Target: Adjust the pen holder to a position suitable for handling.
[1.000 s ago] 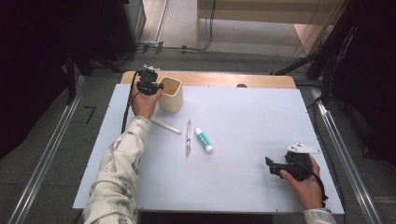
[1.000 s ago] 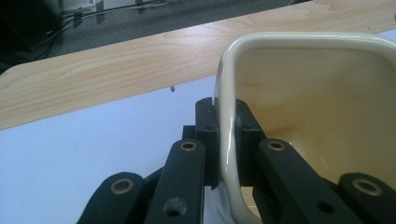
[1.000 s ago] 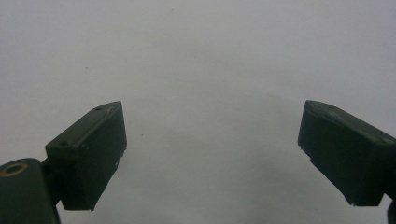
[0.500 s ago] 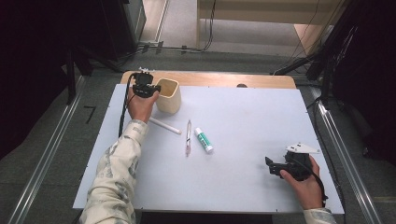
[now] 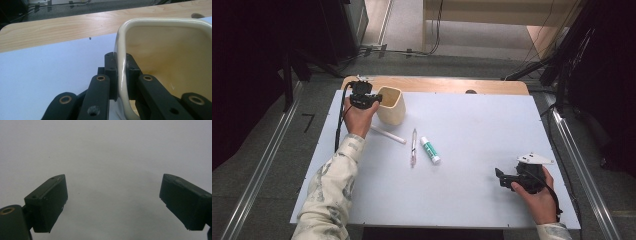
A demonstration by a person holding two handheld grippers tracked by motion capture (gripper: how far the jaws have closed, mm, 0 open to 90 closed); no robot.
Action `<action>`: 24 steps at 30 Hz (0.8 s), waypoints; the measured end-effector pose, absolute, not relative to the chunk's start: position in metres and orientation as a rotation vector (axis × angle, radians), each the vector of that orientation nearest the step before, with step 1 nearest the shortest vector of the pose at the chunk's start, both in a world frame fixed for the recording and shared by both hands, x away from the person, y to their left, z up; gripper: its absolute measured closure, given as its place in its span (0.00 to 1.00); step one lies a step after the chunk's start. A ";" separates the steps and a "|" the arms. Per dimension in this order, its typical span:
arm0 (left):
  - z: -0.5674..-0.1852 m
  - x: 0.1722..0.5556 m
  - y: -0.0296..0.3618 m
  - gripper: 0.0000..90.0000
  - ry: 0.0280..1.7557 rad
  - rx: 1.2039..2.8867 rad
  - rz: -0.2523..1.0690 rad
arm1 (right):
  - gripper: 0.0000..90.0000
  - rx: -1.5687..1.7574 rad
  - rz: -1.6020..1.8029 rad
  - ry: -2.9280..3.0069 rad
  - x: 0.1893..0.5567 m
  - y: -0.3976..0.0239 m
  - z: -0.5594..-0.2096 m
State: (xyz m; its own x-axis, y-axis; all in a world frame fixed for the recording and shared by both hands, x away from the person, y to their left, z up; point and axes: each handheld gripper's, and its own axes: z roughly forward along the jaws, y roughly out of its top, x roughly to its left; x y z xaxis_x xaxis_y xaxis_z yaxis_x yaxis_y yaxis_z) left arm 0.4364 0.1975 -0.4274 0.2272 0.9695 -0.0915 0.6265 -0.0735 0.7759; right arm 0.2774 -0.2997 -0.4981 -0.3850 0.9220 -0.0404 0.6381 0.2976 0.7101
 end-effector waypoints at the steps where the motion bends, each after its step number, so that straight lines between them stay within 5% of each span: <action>1: -0.427 0.434 0.198 0.95 1.478 1.785 0.610 | 0.07 1.388 0.854 2.125 0.277 -0.299 -0.498; 24: -0.417 0.383 0.212 0.95 1.460 1.797 0.583 | 0.07 1.369 0.861 2.137 0.277 -0.296 -0.498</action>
State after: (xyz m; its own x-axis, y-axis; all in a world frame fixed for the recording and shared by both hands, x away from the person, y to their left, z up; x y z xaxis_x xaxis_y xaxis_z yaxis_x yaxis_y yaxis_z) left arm 0.3830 0.2120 -0.4174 0.2503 0.9629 -0.1011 0.6290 -0.0823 0.7731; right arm 0.2771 -0.2962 -0.4978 -0.4007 0.9152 -0.0438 0.6290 0.3095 0.7131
